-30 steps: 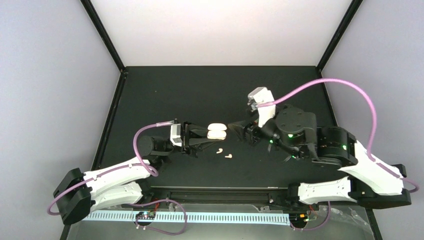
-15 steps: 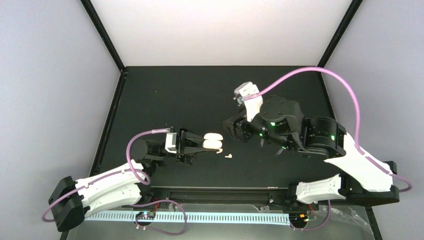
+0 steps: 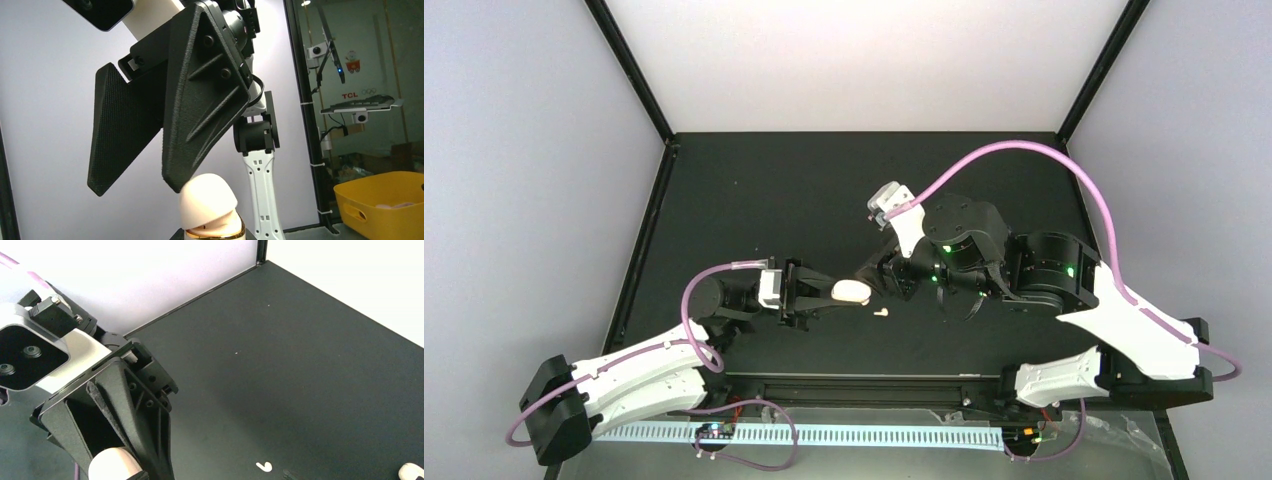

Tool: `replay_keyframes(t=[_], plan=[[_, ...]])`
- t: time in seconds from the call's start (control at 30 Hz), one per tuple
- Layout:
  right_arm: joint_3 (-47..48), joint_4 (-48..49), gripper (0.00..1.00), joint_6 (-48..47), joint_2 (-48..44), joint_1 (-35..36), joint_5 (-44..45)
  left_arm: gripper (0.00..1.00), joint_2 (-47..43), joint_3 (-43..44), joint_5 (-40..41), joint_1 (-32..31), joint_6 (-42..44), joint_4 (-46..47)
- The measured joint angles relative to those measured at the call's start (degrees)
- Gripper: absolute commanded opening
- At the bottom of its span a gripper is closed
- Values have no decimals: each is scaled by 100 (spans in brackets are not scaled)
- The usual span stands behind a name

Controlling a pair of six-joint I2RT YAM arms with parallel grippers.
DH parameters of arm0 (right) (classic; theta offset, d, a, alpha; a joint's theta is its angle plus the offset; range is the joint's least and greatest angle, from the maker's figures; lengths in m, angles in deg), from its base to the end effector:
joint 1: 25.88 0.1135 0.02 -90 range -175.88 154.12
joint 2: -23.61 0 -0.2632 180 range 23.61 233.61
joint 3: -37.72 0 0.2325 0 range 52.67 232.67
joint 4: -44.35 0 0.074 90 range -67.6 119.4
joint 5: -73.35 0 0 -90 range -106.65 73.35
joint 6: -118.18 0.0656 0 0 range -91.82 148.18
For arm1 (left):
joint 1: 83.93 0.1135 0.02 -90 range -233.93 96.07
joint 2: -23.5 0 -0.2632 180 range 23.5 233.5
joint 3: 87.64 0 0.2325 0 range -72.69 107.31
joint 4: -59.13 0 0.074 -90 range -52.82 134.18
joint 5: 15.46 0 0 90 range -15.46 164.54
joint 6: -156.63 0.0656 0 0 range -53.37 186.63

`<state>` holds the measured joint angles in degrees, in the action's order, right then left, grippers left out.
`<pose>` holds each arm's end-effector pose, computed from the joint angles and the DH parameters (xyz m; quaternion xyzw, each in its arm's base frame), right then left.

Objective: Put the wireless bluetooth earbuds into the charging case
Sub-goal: Close the charging case, then place the charging case at the center of the board.

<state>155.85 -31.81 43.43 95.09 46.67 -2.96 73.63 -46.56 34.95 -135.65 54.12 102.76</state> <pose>0.0795 0.2013 0.4643 -0.3586 0.7815 0.2726 0.4317 0.0808 -0.1699 0.3496 0.4292 0.3116 -0.5762 0.6218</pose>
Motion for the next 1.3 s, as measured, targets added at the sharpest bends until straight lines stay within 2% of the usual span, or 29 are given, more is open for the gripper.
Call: replay_keyframes(t=[0.27, 0.4, 0.57, 0.73, 0.87, 1.0, 1.1, 1.3], plan=[[-2, -72, 68, -11, 0, 0, -83, 2, 0, 11, 4, 0, 85, -68], [-96, -13, 69, 33, -140, 0, 251, 2, 0, 11, 131, 0, 122, -173], [-750, 317, 70, 164, -957, 0, 1235, 2, -26, 11, 1051, 179, -55, -767], [-1467, 468, 70, 337, -1473, 0, 1821, 2, 289, 153, 2006, 1071, -835, -1851], [-2382, 651, 69, 496, -1543, 0, 1941, 2, 1115, 844, 2159, 2013, -1534, -2990], [-3287, 758, 69, 693, -1620, 0, 1888, 1, 2457, 1790, 1681, 2898, -1974, -3906], [-3626, 826, 69, 841, -1812, 0, 1825, 2, 3630, 2555, 1250, 3327, -2061, -4459], [-3875, 892, 69, 1088, -2306, 0, 1773, 2, 4957, 3316, 831, 3753, -1961, -5298]])
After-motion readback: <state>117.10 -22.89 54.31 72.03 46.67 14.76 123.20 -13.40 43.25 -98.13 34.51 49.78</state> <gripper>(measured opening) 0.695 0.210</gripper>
